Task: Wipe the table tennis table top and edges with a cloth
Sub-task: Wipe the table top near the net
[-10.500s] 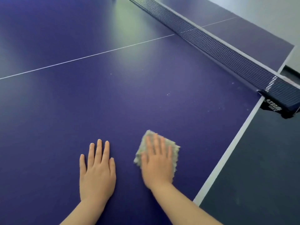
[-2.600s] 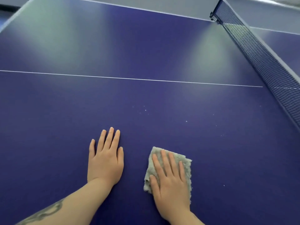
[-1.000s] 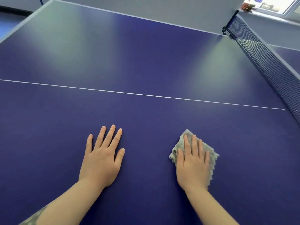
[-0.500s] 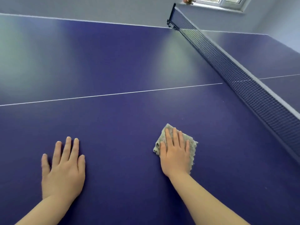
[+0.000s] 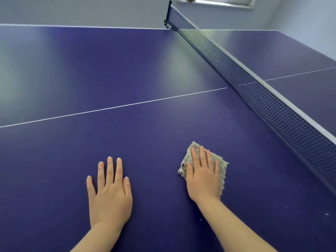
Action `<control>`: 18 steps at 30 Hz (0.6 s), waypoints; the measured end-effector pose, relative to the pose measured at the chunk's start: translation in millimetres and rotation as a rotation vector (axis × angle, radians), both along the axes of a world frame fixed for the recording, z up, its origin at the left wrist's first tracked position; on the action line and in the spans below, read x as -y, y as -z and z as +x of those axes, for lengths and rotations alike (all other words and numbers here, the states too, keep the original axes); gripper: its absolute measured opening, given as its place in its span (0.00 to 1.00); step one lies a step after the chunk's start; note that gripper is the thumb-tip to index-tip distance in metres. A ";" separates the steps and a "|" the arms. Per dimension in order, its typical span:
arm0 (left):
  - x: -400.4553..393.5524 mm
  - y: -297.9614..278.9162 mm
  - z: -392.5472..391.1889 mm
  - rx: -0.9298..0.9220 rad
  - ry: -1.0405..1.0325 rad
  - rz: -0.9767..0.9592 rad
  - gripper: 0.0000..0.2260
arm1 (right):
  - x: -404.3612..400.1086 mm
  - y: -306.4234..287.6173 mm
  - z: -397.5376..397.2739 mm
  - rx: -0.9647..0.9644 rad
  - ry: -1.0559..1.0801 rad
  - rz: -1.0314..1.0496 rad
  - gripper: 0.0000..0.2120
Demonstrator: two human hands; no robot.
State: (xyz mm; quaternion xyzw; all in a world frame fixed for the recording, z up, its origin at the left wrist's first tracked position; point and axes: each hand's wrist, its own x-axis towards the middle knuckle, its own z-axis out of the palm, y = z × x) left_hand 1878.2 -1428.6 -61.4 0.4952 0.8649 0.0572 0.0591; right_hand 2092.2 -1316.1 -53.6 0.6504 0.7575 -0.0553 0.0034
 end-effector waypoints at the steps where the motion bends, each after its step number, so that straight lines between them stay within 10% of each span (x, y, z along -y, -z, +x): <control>1: 1.0 0.5 -0.7 -0.017 0.006 -0.017 0.25 | 19.2 0.1 3.8 -0.001 -0.043 0.035 0.31; 9: -41.6 -17.8 5.3 -0.011 0.143 -0.106 0.25 | -20.4 -4.1 -57.4 -0.104 -0.554 -0.021 0.27; 18: -125.2 -18.3 12.2 0.024 0.038 -0.087 0.26 | -63.8 -4.5 15.8 -0.003 -0.257 0.028 0.31</control>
